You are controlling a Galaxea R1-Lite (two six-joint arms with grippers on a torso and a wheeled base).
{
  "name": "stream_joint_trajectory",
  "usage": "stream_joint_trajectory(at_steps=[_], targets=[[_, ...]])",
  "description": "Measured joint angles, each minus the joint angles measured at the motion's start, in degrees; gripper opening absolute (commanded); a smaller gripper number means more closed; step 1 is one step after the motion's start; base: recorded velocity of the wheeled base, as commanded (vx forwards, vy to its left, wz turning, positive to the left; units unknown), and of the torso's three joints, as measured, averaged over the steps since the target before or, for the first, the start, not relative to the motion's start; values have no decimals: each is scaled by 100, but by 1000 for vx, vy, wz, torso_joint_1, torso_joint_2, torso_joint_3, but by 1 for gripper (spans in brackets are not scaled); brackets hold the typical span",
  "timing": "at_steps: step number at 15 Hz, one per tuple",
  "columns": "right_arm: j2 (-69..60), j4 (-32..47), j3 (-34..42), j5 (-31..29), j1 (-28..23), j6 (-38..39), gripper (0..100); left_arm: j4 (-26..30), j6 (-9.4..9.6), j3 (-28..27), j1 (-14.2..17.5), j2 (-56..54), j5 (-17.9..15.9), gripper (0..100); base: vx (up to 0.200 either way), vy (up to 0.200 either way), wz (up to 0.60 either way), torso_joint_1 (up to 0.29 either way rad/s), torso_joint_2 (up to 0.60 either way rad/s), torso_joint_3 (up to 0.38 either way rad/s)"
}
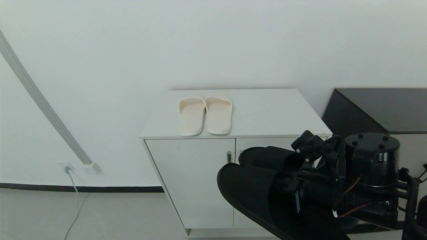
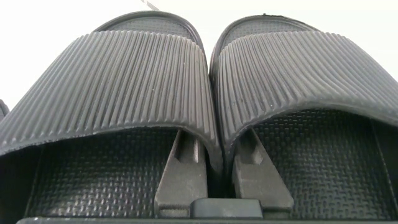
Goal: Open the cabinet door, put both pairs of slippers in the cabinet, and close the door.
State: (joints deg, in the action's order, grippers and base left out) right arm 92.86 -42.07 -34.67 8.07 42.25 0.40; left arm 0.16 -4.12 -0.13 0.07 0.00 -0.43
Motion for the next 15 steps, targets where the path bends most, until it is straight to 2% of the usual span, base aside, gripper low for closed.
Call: stream_joint_trajectory(at_steps=[7,15], targets=[[11,0,52,9,20,-56,0,2,-9,4,0,0,-1,100,0,0,0,-220,539,316],[22,0,91,9,74,-65,0,2,-9,2,-2,0,-1,100,0,0,0,-172,494,322]])
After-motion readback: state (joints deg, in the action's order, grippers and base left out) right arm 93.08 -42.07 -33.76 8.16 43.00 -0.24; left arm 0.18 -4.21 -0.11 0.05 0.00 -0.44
